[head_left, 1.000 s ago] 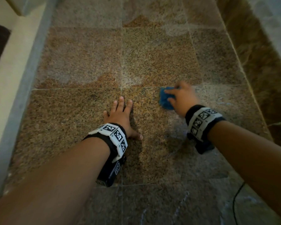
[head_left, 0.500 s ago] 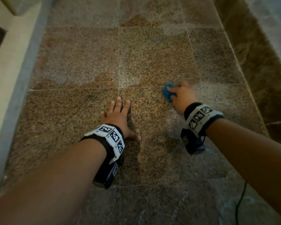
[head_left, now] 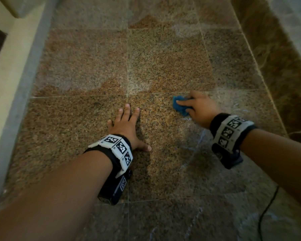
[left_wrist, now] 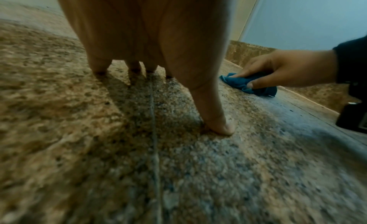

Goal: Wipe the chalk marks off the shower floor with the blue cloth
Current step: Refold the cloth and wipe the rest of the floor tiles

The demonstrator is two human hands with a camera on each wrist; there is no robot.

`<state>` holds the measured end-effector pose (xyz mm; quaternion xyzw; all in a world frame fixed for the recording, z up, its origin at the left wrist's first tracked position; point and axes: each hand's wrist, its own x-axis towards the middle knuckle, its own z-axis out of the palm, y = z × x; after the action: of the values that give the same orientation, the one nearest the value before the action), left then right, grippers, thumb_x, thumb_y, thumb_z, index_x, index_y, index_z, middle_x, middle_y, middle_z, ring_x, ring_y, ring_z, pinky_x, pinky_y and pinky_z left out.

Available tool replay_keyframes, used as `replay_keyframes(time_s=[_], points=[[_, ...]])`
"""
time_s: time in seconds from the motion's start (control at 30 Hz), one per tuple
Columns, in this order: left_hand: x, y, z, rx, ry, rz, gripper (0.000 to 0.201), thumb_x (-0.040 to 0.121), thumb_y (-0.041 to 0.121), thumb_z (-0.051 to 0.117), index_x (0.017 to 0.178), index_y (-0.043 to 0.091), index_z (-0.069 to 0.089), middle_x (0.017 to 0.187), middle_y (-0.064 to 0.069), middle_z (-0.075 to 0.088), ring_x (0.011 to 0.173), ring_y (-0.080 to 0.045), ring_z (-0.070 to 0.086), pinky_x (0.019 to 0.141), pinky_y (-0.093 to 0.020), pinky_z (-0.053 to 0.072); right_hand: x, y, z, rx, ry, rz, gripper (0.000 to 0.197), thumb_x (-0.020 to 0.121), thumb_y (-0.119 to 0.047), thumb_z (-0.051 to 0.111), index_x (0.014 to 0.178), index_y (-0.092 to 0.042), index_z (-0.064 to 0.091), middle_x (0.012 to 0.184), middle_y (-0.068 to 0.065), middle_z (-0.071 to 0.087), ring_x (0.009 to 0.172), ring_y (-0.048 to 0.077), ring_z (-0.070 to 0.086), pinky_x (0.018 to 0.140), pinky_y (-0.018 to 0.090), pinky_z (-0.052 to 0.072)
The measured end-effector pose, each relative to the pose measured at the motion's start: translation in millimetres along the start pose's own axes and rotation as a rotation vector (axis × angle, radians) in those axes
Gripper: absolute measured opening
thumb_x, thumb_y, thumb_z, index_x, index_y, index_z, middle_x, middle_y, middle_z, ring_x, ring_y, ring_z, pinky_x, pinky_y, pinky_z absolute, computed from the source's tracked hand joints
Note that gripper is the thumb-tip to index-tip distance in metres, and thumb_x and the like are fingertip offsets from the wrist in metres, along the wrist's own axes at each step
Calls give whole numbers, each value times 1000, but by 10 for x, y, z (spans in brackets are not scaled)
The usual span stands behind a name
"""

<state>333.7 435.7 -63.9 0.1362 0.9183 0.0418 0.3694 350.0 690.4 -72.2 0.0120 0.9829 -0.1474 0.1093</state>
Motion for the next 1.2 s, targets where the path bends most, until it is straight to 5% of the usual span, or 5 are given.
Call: replay_keyframes(time_s=[0.2,0.6,0.83,1.07,1.2], points=[[-5,14,5,-1,1,-9,138,59,65,79,150,33,-19,156,3,-31,146,-23,-20,119,-52,1,82,303,-190,-1,153,331,40,95,-15,46,135,-21,50,133,18,50,121,36,46,97,36,34],[-7,16,-1,-7,6,-5,137,59,63,80,151,32,-16,156,3,-30,147,-23,-20,118,-53,1,0,303,-226,-15,89,332,42,92,-10,48,133,-20,53,132,18,51,121,36,46,97,36,36],[-27,38,-10,2,0,-8,136,61,62,80,151,31,-16,157,2,-30,147,-23,-19,119,-53,2,-490,-189,136,-66,-36,-49,41,96,-16,44,134,-29,50,135,3,46,118,27,44,95,27,30],[-54,63,-57,45,-6,-18,135,61,65,78,152,30,-16,157,1,-28,147,-25,-17,119,-54,5,-244,195,106,-48,46,333,40,97,-18,43,135,-26,49,145,11,36,127,33,33,108,35,28],[-51,80,-42,99,-11,-18,135,62,68,75,152,28,-17,158,-1,-28,147,-26,-16,119,-54,7,-654,-266,246,-26,-23,39,41,96,-22,43,137,-27,47,142,4,39,123,31,34,105,30,26]])
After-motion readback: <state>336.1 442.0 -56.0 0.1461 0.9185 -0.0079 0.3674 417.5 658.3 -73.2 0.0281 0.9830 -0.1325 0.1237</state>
